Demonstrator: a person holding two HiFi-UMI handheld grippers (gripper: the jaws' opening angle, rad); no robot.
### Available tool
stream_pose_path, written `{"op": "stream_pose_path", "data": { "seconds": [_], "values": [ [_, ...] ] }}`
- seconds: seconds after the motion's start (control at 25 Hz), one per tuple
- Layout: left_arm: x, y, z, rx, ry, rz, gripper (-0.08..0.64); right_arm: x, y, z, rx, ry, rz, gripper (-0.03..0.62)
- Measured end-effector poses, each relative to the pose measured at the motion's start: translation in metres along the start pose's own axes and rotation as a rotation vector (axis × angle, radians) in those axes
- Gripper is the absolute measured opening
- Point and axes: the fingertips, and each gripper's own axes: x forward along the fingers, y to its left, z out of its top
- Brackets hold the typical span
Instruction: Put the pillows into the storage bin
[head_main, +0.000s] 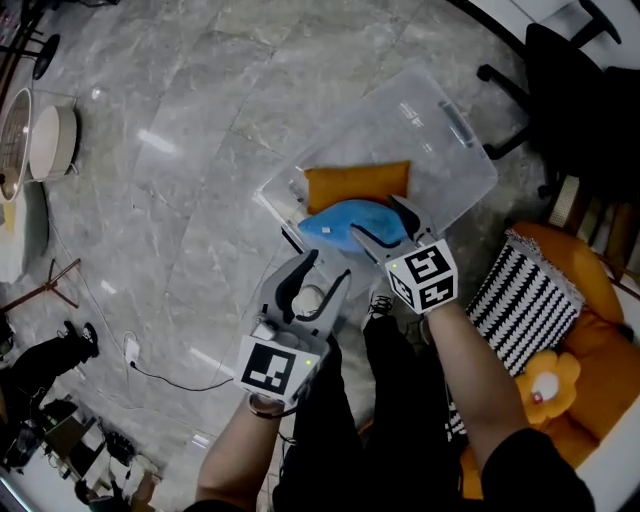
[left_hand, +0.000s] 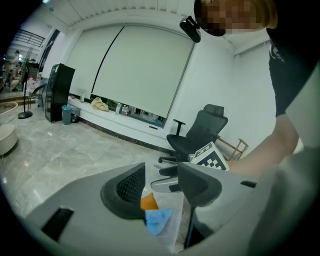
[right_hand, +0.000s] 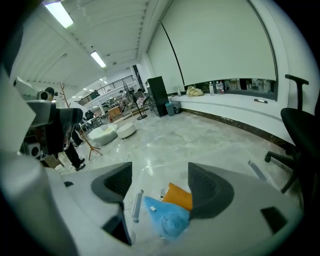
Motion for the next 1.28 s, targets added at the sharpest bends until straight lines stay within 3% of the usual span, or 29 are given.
{"op": "stream_pose_path", "data": {
  "seconds": [0.16, 0.28, 0.48, 0.92, 1.28],
  "values": [
    [-0.009, -0.015, 0.019, 0.021, -0.013, -0.019, 0.190, -0.028, 0.009, 0.021, -0.004, -0.033, -0.017, 0.359],
    [-0.018, -0.022, 0.032, 0.035, 0.036, -0.031, 0.190, -0.049, 0.014, 0.045, -0.010, -0.066, -0.032, 0.359],
    [-0.033, -0.039, 0.080, 0.065, -0.093, -0.060, 0.190, -0.091, 0.027, 0.093, -0.024, -0.137, -0.063, 0.362],
    [-0.088, -0.073, 0.164, 0.096, -0.183, -0.114, 0.190, -0.191, 0.070, 0.198, -0.069, -0.305, -0.149, 0.359],
    [-0.124, -0.108, 0.235, 0.216, -0.268, -0.171, 0.189, -0.273, 0.094, 0.259, -0.118, -0.443, -0.231, 0.357]
  ]
}}
